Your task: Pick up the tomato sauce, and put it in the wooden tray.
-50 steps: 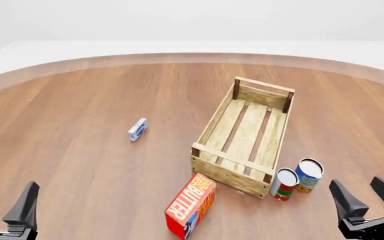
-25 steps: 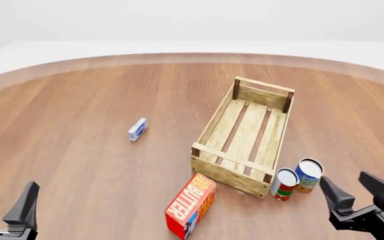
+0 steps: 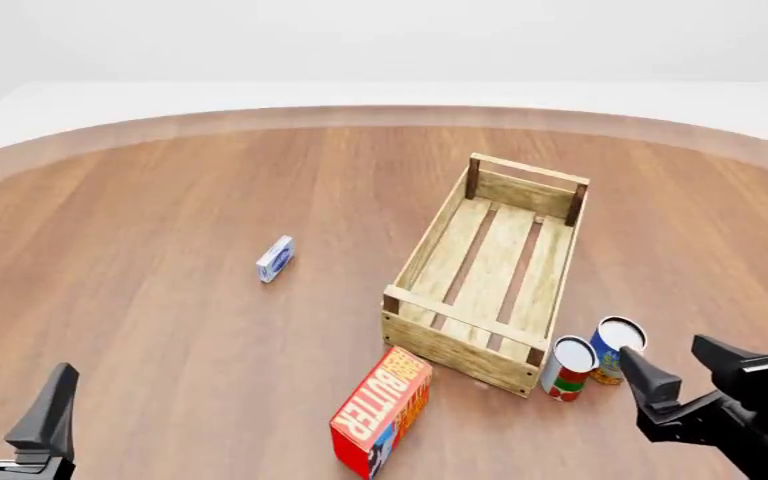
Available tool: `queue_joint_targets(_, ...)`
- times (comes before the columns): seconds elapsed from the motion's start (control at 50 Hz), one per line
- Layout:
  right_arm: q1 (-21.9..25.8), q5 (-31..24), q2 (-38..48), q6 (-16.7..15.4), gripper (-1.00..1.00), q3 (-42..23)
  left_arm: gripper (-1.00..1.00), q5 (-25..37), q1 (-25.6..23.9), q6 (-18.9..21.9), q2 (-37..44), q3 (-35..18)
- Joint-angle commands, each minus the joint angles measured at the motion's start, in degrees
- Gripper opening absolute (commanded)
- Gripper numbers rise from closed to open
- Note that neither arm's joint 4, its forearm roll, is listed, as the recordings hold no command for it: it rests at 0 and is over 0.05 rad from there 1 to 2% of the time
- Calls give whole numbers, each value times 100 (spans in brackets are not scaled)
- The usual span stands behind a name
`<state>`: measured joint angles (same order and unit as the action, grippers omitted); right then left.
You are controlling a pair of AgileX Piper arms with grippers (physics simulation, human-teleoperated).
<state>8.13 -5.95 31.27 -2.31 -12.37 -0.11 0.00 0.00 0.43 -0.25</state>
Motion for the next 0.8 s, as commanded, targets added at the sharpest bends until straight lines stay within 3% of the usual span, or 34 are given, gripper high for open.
queue_joint_targets(0.02,51,243,380,29,100,13,100,0,0,0,0,0)
queue_joint_targets(0.58,159,979,1268,56,100,75,100,0,0,0,0,0)
queue_joint_targets(0.6,169,1408,1714,111,100,166,100,0,0,0,0,0)
queue_joint_targets(0.8,166,1521,1835,109,100,182,100,0,0,0,0,0)
